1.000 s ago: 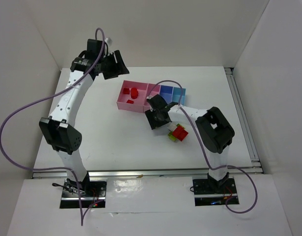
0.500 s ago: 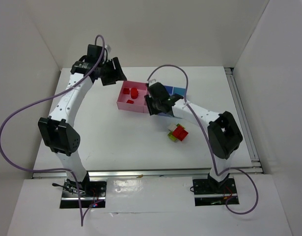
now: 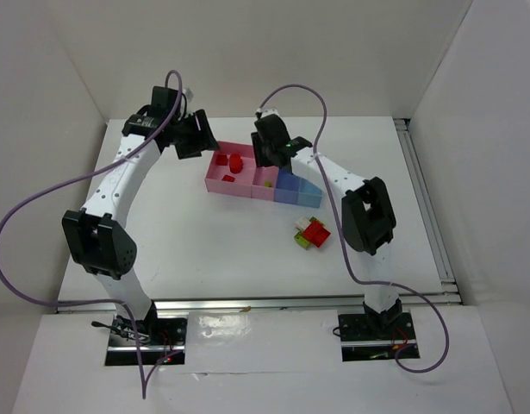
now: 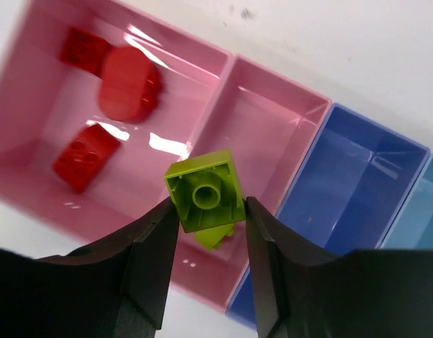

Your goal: Sort the legos into containers by color

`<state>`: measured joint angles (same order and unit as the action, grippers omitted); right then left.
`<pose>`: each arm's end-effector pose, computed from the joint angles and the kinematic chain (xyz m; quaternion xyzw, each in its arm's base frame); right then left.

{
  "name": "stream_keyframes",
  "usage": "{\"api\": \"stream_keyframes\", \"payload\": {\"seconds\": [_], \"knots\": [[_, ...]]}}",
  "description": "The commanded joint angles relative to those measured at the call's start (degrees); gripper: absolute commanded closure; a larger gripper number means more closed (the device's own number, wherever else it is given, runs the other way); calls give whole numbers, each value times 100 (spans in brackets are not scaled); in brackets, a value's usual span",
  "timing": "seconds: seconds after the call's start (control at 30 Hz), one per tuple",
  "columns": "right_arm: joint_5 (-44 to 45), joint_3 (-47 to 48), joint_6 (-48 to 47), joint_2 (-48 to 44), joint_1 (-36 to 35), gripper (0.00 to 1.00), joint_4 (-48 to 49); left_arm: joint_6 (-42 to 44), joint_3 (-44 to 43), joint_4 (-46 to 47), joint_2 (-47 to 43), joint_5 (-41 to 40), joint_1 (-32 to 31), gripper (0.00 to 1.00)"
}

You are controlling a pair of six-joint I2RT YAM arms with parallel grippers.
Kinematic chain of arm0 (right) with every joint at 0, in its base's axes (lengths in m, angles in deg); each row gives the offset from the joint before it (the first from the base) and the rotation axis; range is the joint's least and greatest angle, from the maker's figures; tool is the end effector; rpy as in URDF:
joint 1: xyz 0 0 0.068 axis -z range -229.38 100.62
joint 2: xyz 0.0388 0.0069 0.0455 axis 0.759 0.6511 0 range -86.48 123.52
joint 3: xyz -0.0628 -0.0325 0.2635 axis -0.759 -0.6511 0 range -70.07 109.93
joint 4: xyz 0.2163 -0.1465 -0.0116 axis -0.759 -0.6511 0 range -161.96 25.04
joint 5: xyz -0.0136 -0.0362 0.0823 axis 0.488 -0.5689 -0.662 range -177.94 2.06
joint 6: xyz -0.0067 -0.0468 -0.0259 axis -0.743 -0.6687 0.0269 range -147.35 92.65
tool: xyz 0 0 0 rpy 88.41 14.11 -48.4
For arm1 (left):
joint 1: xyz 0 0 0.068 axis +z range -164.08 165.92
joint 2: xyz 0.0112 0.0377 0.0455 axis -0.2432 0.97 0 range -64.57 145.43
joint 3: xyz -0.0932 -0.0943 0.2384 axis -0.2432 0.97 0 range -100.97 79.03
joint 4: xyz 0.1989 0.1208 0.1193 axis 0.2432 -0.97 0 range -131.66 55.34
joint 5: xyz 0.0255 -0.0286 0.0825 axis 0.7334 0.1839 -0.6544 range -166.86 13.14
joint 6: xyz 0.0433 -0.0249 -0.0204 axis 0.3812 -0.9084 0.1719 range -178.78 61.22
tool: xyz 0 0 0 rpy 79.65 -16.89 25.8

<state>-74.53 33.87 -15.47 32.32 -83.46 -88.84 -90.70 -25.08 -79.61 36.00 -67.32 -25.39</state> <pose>0.4056 0.2645 0.2721 -0.1228 0.8884 0.0708 0.4366 0.3824 -0.0826 0.3758 -0.1288 0.8998 -0.2215 0.3533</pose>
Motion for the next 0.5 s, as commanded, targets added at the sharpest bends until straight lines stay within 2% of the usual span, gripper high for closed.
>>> {"api": "stream_keyframes", "payload": {"seconds": [0.0, 0.07, 0.13, 0.2, 0.3, 0.47], "knots": [[232, 450, -54, 230, 16, 49, -214, -86, 76, 118, -371, 66, 6, 30], [285, 513, 7, 301, 78, 41, -214, -34, 137, 118, -372, 65, 6, 30], [224, 461, 7, 301, 78, 26, -214, -33, 190, 118, -433, 13, 6, 30], [163, 400, 7, 249, 78, 19, -214, -33, 190, 118, -433, 13, 6, 30], [267, 120, 68, -84, 78, 19, -214, -33, 190, 118, -433, 13, 6, 30], [443, -926, 288, -1338, 139, 32, -29, 28, 190, 118, -433, 13, -47, 30]]}}
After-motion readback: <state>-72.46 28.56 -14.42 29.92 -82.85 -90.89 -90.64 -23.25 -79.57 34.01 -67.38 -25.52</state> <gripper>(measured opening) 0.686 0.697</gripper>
